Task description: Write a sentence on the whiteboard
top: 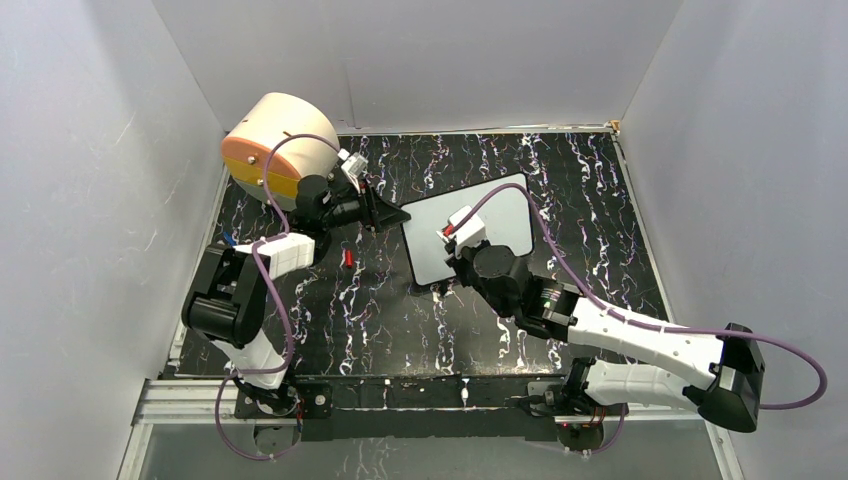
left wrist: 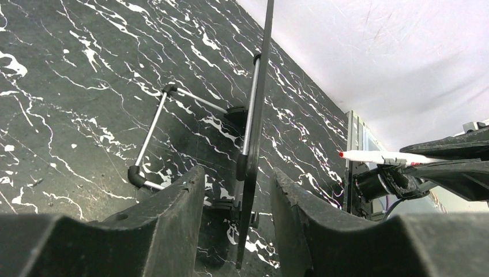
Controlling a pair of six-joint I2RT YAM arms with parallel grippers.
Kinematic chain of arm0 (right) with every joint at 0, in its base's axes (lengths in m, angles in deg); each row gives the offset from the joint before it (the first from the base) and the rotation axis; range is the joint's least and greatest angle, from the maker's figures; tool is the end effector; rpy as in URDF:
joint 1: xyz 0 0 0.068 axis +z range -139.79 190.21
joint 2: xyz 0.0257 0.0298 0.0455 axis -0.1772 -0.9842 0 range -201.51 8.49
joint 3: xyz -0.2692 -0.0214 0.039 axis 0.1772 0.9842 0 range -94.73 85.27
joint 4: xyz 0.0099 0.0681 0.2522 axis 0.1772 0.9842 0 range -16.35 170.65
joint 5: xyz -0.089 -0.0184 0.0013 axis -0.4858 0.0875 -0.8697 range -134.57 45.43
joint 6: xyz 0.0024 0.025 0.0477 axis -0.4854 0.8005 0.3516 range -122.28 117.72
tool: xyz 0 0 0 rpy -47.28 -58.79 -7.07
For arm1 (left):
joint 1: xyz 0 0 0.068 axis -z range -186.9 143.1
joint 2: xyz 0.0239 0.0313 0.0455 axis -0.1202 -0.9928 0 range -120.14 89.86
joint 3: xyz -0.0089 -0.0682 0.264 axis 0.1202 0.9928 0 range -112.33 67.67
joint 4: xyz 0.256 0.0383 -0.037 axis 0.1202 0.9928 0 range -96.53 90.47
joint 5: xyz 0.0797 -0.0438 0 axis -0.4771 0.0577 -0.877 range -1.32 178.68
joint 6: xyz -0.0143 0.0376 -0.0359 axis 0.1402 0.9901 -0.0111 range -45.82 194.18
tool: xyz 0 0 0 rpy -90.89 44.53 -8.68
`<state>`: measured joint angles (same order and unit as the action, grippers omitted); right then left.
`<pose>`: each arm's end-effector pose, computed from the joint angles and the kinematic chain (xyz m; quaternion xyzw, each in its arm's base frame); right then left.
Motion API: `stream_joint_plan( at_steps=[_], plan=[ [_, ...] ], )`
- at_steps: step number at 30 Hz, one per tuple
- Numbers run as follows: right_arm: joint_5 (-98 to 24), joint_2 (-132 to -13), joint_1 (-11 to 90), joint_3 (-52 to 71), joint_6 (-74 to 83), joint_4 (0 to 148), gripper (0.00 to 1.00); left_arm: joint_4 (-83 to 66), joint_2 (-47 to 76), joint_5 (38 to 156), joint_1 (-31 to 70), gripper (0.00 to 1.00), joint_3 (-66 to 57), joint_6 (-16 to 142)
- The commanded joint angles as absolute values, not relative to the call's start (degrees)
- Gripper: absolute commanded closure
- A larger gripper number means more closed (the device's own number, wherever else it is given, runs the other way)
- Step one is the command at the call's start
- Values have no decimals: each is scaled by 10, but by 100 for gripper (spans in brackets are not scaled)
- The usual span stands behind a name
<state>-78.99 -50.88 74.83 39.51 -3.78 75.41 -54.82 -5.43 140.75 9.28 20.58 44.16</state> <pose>0.1199 0.2059 0.3139 -0.2642 0.7345 0.1026 0.6166 0.3266 -0.1240 0.2339 0.2318 0.6676 -0.5348 0.4632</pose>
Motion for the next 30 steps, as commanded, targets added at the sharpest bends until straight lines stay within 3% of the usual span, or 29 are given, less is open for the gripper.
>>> stream_joint_plan(
  at_steps=[1,22,30],
  plan=[
    [-816,-510,753,371,-41,696,100,-583,-56,1437,93,59,173,455],
    [-859,-595,754,332,-73,645,100,-587,-78,1483,93,100,176,492],
    [-857,-600,754,325,-69,657,100,-538,-52,1464,93,100,182,508]
  ],
)
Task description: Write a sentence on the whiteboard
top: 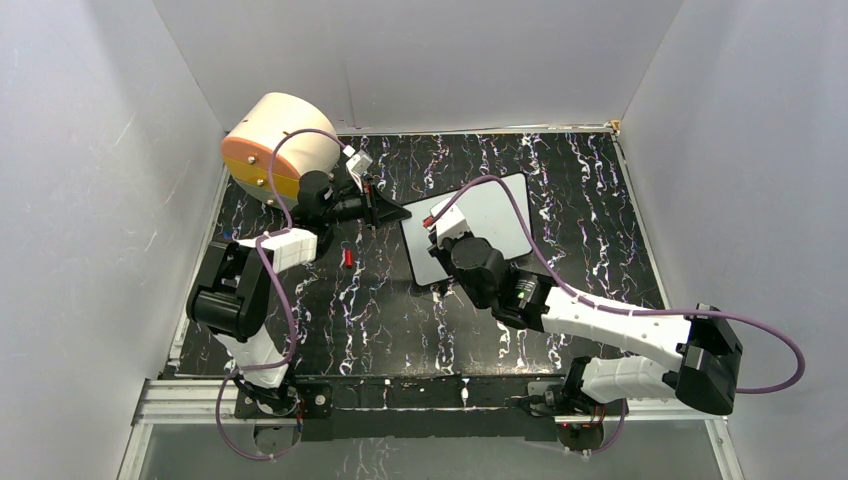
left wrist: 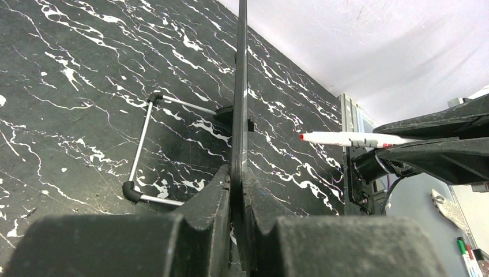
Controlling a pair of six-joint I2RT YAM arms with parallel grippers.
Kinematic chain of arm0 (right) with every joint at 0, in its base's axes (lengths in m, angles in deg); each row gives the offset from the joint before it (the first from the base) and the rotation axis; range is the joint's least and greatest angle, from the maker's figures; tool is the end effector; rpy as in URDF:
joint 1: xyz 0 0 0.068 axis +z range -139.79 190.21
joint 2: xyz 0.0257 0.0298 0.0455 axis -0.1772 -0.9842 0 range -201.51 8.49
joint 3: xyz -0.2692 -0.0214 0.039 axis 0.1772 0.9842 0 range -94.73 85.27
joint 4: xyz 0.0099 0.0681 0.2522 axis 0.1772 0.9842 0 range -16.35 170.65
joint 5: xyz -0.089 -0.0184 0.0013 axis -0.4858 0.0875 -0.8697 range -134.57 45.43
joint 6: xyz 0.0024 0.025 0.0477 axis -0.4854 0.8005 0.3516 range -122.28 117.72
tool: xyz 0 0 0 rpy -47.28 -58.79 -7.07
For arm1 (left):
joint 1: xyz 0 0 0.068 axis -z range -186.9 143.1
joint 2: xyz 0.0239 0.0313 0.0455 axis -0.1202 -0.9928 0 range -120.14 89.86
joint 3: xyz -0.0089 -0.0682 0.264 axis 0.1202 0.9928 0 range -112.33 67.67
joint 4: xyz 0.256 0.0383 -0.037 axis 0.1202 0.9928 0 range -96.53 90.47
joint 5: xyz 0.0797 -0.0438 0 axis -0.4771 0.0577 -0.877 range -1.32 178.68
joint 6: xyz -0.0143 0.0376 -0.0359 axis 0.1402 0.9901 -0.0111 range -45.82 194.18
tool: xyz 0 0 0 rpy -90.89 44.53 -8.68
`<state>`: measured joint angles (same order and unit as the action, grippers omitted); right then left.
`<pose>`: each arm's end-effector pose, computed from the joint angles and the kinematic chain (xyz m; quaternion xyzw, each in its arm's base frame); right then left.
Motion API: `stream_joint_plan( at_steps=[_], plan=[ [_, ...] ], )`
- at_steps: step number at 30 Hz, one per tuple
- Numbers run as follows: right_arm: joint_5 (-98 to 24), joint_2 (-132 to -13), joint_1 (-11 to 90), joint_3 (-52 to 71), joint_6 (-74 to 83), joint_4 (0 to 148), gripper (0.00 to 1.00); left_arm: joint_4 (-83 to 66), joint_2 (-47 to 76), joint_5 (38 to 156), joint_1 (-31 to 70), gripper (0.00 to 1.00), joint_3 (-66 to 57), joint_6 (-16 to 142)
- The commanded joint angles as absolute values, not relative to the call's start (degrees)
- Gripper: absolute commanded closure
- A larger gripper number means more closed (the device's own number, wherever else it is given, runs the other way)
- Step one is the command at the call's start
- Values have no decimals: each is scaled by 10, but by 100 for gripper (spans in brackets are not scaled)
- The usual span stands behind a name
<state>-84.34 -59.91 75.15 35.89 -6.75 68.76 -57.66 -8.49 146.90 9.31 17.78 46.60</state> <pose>0.1359 0.2370 0.3111 -0.2505 0.7287 0.0593 0.6346 0.3357 -0.1291 0.2355 0.2904 0.6351 -0.5474 0.4612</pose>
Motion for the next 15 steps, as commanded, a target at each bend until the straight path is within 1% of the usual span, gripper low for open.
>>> stream_joint_plan(
  at_steps=[1,10,15],
  plan=[
    [-857,-602,755,323,-69,658,100,-523,-49,1458,92,100,182,512],
    [-854,-620,759,314,-75,657,100,-443,-34,1432,93,100,176,542],
    [-853,-631,759,307,-83,654,100,-422,-30,1426,93,100,168,542]
  ],
)
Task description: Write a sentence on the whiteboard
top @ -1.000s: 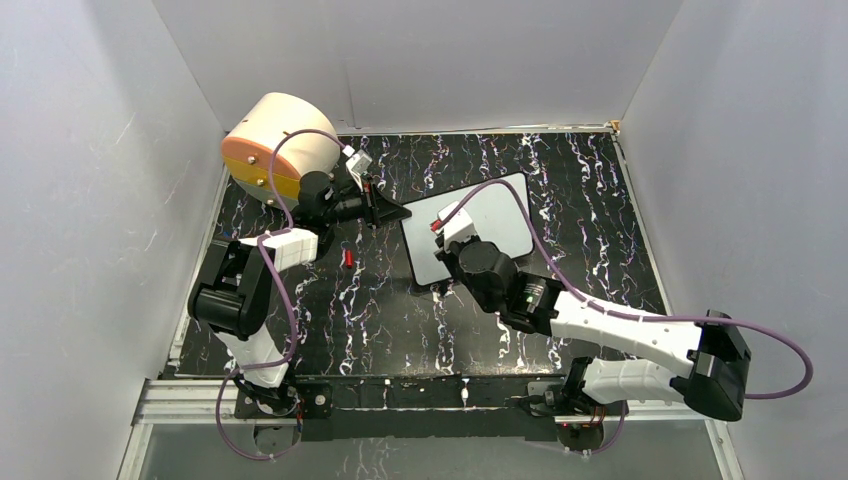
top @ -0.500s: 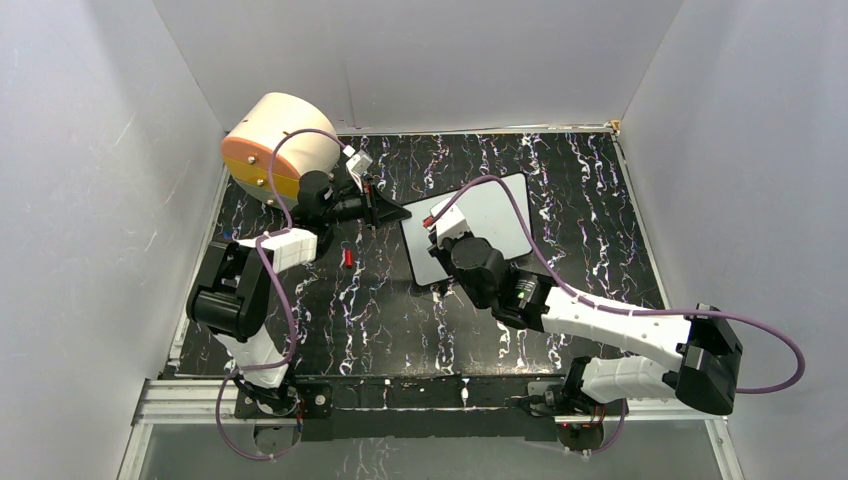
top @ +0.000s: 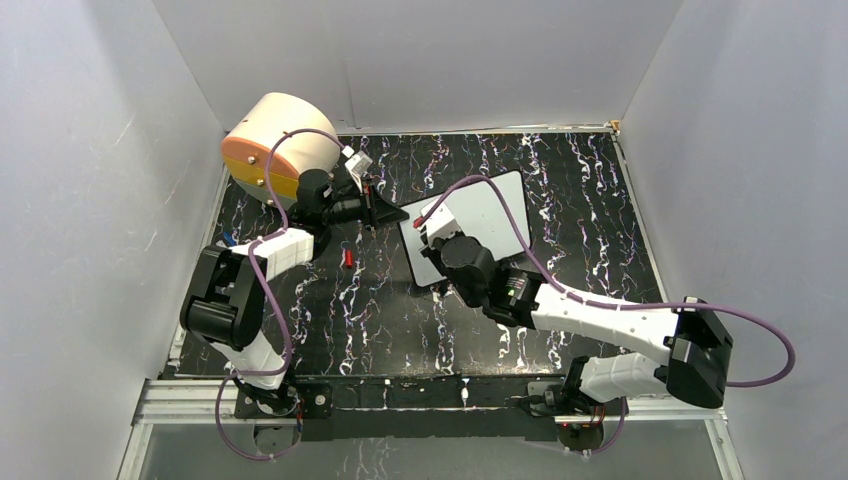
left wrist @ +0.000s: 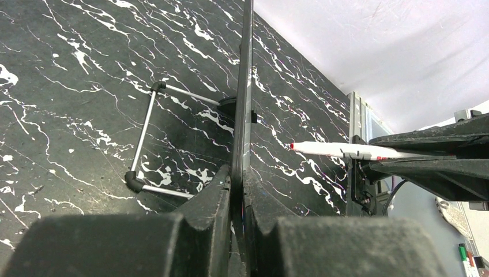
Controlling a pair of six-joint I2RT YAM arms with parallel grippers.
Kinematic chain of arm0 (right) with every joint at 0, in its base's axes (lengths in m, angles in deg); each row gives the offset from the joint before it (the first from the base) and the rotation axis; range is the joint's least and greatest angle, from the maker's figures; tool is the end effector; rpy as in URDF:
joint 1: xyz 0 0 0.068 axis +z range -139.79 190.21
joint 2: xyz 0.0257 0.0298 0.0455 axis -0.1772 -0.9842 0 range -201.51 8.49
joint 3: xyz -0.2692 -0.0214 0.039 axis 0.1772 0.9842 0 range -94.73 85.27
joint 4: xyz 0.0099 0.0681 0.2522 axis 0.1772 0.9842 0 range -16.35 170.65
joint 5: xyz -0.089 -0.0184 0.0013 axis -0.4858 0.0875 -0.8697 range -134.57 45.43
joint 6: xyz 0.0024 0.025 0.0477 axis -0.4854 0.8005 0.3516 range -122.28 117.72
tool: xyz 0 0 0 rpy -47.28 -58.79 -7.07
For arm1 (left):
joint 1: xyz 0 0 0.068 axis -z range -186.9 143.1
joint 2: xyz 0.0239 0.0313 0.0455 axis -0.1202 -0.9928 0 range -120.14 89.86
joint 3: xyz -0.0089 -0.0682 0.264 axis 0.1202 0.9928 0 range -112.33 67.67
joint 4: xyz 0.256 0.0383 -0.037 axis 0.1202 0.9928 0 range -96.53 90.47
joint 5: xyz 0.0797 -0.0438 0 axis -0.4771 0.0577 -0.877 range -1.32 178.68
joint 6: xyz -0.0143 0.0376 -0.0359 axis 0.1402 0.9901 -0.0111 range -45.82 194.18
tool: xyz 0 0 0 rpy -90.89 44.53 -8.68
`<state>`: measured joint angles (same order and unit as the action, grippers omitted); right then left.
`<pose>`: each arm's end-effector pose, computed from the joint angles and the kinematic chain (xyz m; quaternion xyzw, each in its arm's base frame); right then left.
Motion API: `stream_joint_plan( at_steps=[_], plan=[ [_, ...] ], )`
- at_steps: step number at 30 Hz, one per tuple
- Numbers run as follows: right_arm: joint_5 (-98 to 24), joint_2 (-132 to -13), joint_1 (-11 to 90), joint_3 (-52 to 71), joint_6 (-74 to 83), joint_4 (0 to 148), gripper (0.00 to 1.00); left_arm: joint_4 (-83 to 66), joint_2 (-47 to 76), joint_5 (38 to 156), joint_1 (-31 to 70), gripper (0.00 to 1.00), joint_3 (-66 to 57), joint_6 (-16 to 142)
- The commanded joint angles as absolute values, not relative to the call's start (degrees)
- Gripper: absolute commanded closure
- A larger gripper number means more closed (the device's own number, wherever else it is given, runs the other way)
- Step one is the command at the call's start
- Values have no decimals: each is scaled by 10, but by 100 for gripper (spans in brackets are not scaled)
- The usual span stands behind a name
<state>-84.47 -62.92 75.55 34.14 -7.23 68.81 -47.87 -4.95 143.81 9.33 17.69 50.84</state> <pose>0.1392 0.2487 0.3081 -0.2617 0.7305 0.0517 0.6287 0.3302 -0.1265 0.2407 0.2764 0.6640 -0.5228 0.4575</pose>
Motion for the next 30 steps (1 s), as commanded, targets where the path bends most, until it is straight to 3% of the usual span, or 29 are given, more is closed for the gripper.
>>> stream_joint_plan(
  at_steps=[1,30],
  plan=[
    [-852,-633,759,306,-83,650,100,-418,-29,1424,93,100,167,543],
    [-860,-697,760,287,-87,616,100,-367,-28,1402,98,100,138,550]
  ],
)
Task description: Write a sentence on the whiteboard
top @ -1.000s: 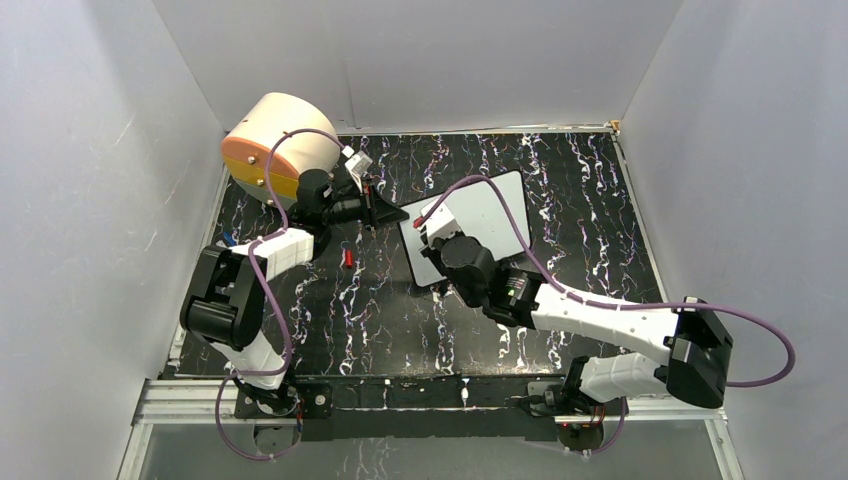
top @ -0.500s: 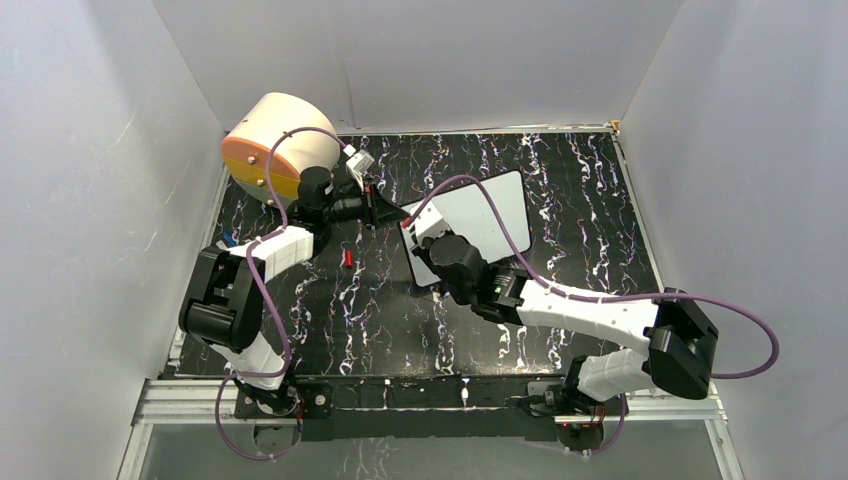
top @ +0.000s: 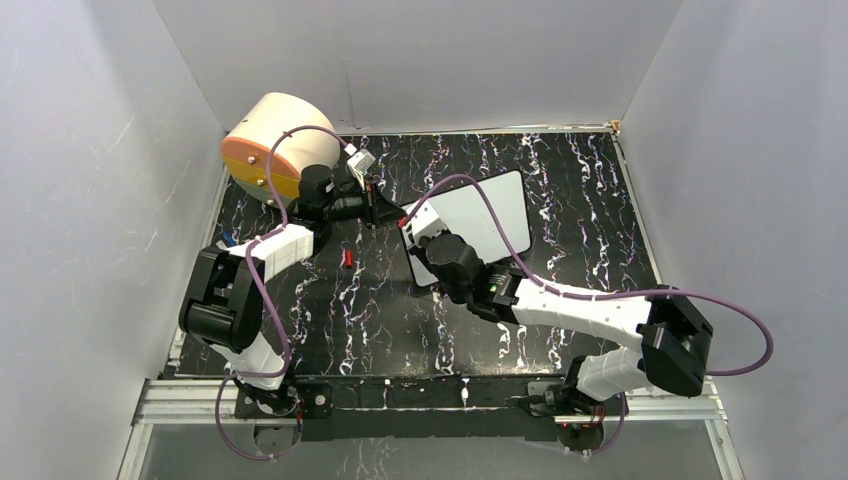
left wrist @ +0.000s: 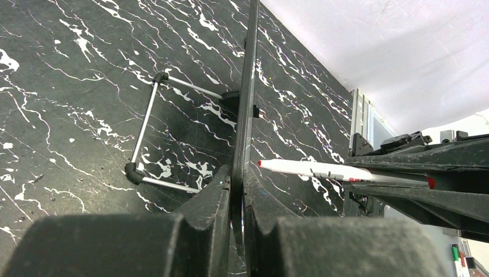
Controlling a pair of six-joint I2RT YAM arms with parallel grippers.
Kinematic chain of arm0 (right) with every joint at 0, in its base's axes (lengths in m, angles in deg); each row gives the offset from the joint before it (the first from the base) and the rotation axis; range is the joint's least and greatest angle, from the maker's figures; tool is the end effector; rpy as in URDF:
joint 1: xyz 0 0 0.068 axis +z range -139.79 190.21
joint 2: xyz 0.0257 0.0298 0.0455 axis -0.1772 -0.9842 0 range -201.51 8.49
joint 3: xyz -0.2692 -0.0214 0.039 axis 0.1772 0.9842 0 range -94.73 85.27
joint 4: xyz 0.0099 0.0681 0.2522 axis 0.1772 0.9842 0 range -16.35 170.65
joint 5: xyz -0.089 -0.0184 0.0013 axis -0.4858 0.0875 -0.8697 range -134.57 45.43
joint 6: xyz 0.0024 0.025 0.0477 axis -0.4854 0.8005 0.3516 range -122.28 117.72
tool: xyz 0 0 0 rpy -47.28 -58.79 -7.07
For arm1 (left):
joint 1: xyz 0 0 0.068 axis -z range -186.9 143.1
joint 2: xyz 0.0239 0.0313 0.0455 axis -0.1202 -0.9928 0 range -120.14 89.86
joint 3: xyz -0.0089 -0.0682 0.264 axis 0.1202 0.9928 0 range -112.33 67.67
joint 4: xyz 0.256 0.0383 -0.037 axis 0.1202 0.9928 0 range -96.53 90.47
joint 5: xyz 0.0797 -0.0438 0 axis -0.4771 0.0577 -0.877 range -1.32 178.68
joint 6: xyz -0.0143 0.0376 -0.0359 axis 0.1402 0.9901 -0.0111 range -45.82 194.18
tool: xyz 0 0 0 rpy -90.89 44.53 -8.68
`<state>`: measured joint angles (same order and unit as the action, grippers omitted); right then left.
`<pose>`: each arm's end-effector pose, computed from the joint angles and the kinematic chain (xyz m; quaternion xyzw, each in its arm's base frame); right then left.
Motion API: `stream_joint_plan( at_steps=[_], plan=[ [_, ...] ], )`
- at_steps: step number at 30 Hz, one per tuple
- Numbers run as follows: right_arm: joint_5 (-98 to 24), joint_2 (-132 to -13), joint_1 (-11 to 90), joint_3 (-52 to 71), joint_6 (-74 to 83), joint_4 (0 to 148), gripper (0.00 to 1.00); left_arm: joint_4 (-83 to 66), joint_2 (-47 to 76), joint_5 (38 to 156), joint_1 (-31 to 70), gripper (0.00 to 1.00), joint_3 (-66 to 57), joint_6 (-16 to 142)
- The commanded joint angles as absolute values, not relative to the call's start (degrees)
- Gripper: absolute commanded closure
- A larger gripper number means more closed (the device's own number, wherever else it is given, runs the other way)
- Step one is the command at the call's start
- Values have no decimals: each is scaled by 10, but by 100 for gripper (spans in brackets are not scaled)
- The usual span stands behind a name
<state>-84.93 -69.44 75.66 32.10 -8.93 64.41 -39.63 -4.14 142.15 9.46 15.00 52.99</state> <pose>0.1497 0.2723 0.2965 -0.2711 0.7270 0.0396 0.6297 0.3337 -0.1278 0.2465 0.2657 0.6870 -0.5102 0.4440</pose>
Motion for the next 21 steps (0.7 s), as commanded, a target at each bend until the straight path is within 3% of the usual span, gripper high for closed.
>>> stream_joint_plan(
  at_steps=[1,21],
  plan=[
    [-859,-698,760,286,-87,616,100,-367,-28,1402,98,100,138,550],
    [-862,-712,760,283,-83,618,100,-354,-21,1397,102,100,135,556]
  ],
)
